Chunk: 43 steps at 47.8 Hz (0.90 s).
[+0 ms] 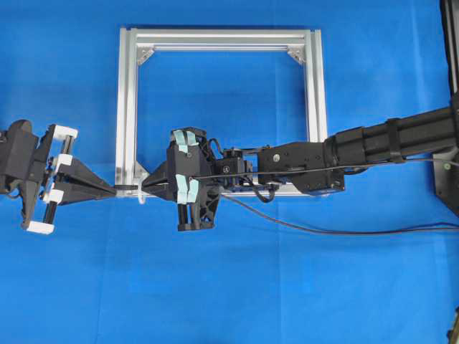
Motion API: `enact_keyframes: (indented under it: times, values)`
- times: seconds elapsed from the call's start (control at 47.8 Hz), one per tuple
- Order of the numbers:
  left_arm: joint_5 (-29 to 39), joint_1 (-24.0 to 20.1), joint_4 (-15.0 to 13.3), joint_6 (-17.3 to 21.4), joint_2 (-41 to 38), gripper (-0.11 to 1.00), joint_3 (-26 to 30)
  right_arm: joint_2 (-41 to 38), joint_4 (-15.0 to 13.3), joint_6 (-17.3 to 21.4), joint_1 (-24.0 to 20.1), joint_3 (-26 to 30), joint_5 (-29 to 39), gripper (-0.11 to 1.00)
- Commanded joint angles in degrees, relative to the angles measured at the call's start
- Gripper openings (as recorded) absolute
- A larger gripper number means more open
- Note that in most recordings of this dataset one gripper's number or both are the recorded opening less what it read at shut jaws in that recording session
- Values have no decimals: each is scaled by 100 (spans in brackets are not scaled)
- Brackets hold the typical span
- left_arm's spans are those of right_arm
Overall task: Insert the wire through the string loop located on the left side.
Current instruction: 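Swing the open left gripper toward the plug tip past the loop, then close the left gripper on the plug protruding through the loop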
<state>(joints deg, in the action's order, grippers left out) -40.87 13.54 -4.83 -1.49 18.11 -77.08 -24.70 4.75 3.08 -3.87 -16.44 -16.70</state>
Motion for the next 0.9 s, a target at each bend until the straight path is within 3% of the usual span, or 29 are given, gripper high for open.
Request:
enact_keyframes:
  times: [0.0, 0.167, 0.251, 0.481, 0.565, 0.879]
  values:
    - [-53, 18, 18, 26, 18, 0, 79, 123, -9, 9, 9, 79, -35, 0]
    - [-44, 18, 18, 26, 18, 2, 79, 123, -9, 9, 0, 79, -18, 0]
    - [-44, 18, 18, 26, 18, 10, 79, 123, -9, 9, 9, 79, -18, 0]
    - [-26, -18, 18, -18, 18, 74, 79, 123, -9, 18, 0, 70, -18, 0]
    - [-18, -44, 18, -26, 18, 90, 88, 123, -9, 18, 0, 79, -18, 0]
    - [0, -53, 18, -26, 18, 91, 105, 123, -9, 18, 9, 70, -18, 0]
